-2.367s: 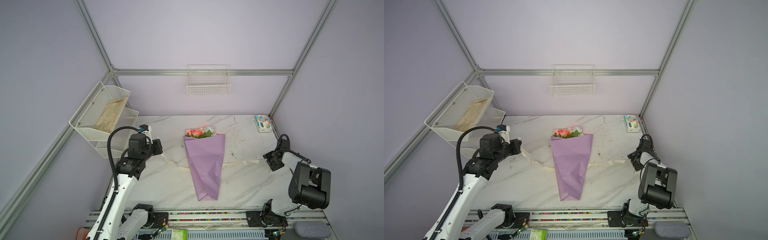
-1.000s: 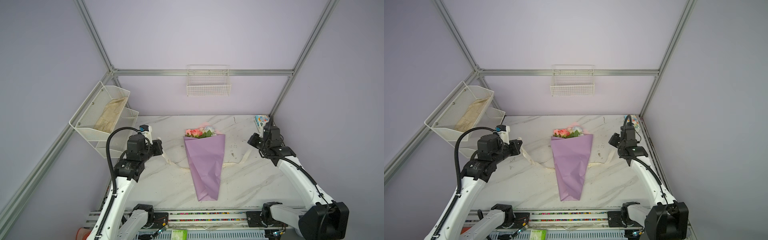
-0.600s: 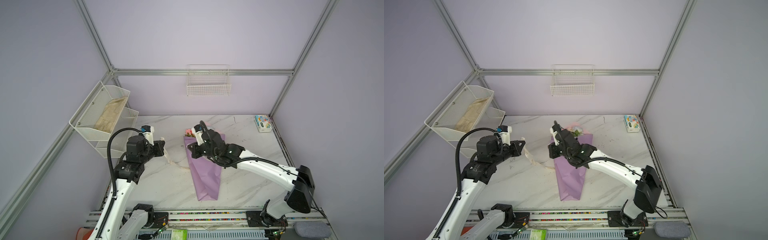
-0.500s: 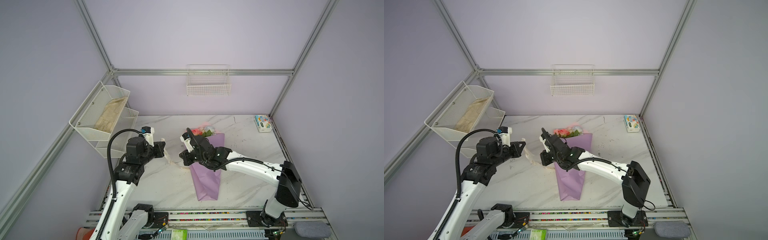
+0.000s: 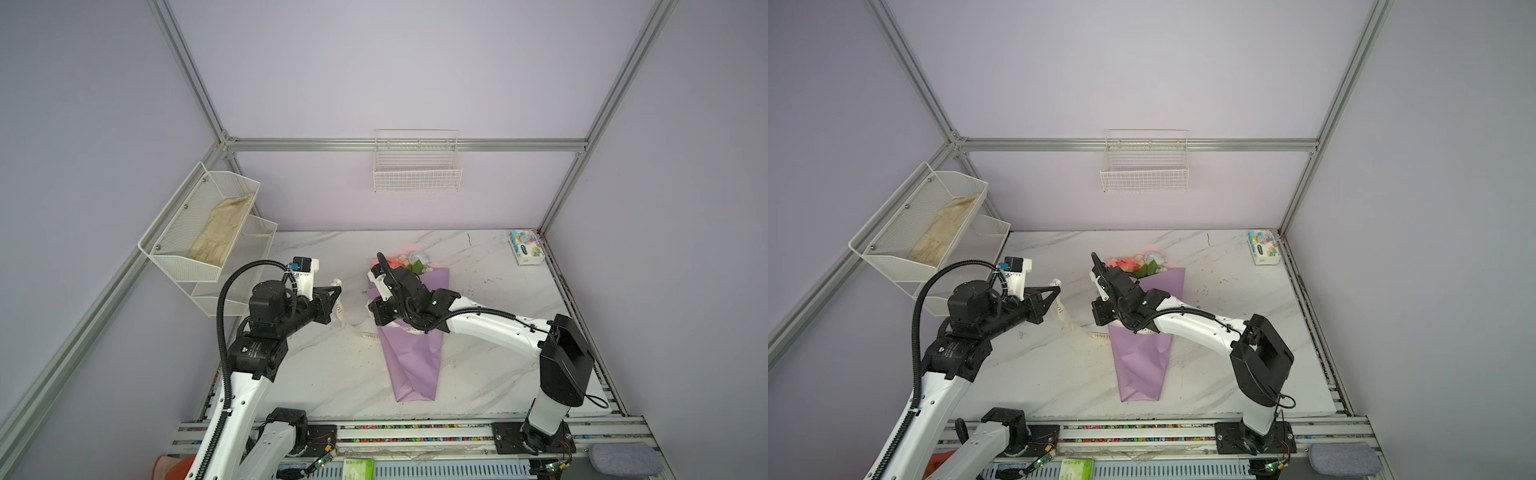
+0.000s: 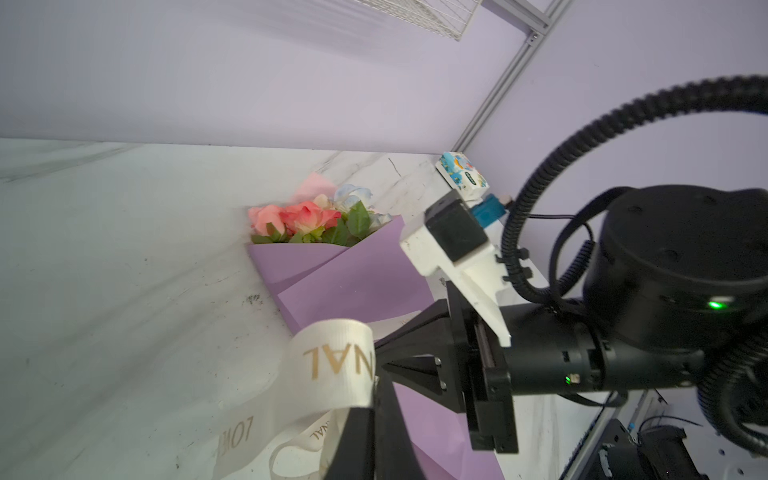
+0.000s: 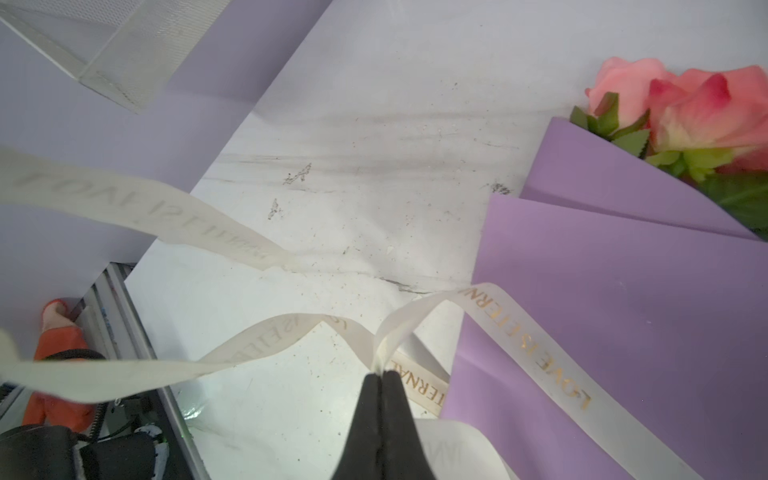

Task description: Tie the bouquet of fake flowers

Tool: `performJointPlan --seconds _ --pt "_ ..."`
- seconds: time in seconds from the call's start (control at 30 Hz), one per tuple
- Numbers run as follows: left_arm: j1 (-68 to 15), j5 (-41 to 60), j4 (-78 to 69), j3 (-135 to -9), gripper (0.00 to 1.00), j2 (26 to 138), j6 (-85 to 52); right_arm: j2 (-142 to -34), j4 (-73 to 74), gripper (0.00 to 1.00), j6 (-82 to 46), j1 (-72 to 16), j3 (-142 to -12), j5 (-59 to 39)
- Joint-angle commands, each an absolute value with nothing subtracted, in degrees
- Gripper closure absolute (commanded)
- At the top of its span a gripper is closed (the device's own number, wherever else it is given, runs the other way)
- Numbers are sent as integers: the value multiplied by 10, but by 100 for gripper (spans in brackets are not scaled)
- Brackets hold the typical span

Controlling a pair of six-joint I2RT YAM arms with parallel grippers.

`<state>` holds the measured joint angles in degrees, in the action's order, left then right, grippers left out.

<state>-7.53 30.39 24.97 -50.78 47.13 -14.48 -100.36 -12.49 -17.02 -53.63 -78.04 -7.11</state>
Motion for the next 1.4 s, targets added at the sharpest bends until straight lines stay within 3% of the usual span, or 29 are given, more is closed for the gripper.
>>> performJointPlan --seconds 0.0,0.07,0.17,0.37,0.57,0.73,0.97,1.37 --pt "-113 366 206 -534 100 508 -77 -964 -128 100 -144 -509 -719 -86" --pt "-148 363 206 -556 100 546 -52 -938 -97 97 -156 -487 -674 -117" --pt "-214 333 204 -596 100 600 -13 -895 -79 67 -171 -470 -628 -124" --pt "-287 324 214 -671 100 706 33 -751 -45 45 -187 -451 -544 -74" --pt "-323 330 216 -723 100 771 51 -642 2 43 -131 -441 -460 49" --pt "-330 347 219 -749 100 793 49 -603 168 40 21 -441 -359 -79" --pt "-331 366 221 -750 100 784 55 -689 309 39 75 -439 -350 -86" --pt "-330 373 231 -765 100 781 60 -854 483 39 104 -432 -384 -231"
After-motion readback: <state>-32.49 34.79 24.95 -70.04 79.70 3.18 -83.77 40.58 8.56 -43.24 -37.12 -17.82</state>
